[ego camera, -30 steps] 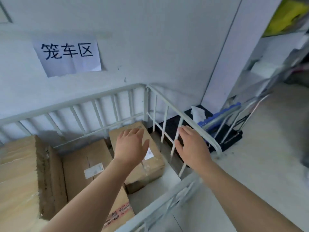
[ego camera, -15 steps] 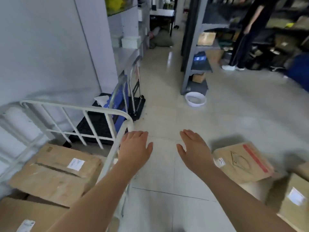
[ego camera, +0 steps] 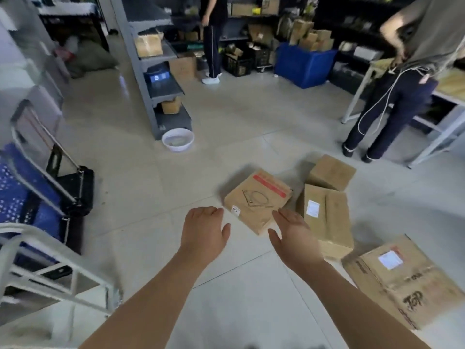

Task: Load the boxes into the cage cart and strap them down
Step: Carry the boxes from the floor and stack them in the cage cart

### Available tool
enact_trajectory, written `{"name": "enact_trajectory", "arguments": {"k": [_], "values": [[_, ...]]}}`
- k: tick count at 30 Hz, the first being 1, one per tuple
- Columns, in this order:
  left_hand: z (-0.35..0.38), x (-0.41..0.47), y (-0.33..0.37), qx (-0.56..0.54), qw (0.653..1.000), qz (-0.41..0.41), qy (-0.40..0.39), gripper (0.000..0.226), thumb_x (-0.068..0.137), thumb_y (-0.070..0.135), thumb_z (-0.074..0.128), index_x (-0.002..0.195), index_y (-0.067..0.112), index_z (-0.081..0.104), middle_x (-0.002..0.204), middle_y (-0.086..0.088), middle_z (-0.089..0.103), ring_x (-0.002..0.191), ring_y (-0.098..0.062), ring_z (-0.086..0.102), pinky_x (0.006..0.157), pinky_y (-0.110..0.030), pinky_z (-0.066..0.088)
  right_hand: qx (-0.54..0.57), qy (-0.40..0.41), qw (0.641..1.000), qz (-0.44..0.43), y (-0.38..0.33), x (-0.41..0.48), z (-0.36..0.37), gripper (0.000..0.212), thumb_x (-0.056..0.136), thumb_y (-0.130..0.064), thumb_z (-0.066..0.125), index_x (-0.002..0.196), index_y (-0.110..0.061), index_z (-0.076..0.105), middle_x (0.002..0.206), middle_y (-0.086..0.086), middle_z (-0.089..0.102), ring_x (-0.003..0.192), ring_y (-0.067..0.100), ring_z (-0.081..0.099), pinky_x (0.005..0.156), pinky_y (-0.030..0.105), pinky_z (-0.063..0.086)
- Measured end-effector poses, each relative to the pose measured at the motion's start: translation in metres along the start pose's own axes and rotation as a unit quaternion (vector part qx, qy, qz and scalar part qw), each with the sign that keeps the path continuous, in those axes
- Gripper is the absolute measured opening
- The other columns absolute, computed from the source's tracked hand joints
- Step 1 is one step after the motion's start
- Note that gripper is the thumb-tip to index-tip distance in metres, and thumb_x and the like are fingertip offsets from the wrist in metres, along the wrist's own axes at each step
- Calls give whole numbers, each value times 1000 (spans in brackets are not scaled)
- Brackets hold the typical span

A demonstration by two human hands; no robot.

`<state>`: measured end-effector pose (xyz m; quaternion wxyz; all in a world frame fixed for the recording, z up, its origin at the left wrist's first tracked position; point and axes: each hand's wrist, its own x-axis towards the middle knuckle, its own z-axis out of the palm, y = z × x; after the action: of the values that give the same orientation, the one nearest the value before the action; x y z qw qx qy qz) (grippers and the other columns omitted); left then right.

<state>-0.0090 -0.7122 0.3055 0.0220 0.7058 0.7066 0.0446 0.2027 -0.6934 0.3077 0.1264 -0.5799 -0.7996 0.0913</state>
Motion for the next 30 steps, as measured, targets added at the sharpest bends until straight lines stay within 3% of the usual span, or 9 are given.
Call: {"name": "enact_trajectory", "arguments": {"k": [4,8,13,21,24,27,30], "values": [[14,49,69,-11,999,49,2,28,92,41,40,98,19,55,93,2,61,93,-23,58,79,-31,34,1,15,999,49,81,4,-16,33,90,-23,56,119,-8,58,125,6,59,122,27,50,97,35,42],[33,93,126,-24,995,95,-2,34,92,42,40,110,19,58,102,3,63,97,-20,58,85,-30,39,-10,30,993,110,153,9,-24,30,89,-19,60,115,-4,61,121,13,61,120,32,52,99,37,41],[57,143,177,-29,988,149,-21,30,92,41,42,100,18,59,93,1,63,91,-21,57,81,-31,40,-23,19,982,187,220,17,-23,44,94,-31,52,134,-14,50,141,4,50,135,23,38,105,34,37],[94,260,238,-28,971,231,-54,25,93,41,43,89,18,52,89,2,60,88,-21,57,76,-32,38,-7,9,961,278,300,74,-21,36,95,-30,47,127,-14,52,130,2,55,123,23,46,99,33,42],[110,302,260,-16,964,255,-67,26,93,42,42,94,19,54,91,3,61,89,-20,57,75,-31,36,8,18,947,320,328,97,-16,32,95,-28,48,121,-12,55,125,2,57,120,24,49,95,32,42],[132,339,283,-20,959,268,-89,30,93,41,43,105,19,58,96,2,63,92,-21,57,79,-32,39,12,10,936,351,361,116,-6,39,95,-29,49,130,-13,52,135,2,53,128,23,44,102,32,38],[160,371,309,-23,956,272,-109,26,92,39,46,96,17,58,90,1,64,87,-22,57,75,-33,37,13,6,927,375,403,133,11,39,94,-29,52,130,-13,53,135,2,54,128,23,45,100,31,40]]}}
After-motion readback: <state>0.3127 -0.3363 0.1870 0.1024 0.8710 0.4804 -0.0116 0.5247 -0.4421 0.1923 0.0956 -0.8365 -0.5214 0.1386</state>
